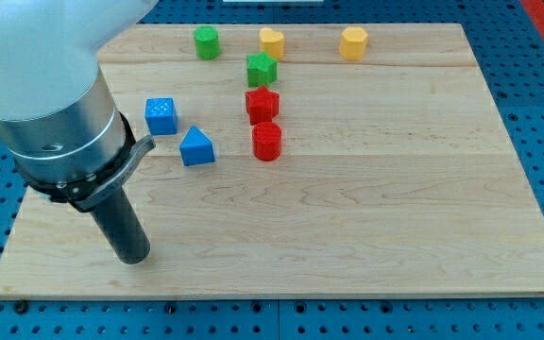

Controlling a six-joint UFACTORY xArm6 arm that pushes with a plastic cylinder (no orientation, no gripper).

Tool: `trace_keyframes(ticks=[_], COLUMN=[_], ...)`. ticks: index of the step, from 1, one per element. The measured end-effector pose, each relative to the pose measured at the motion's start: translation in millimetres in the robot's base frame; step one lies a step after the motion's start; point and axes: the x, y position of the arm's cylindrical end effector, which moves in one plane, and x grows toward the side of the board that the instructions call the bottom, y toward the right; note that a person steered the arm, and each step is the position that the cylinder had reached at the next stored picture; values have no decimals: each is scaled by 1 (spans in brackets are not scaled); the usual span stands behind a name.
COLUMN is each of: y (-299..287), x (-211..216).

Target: Push the yellow hexagon to the right side of the board

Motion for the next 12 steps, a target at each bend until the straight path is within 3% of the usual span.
trace_keyframes(ticks=[7, 8, 10, 12], y=[-2, 47, 283, 341], x=[16, 24, -141, -329])
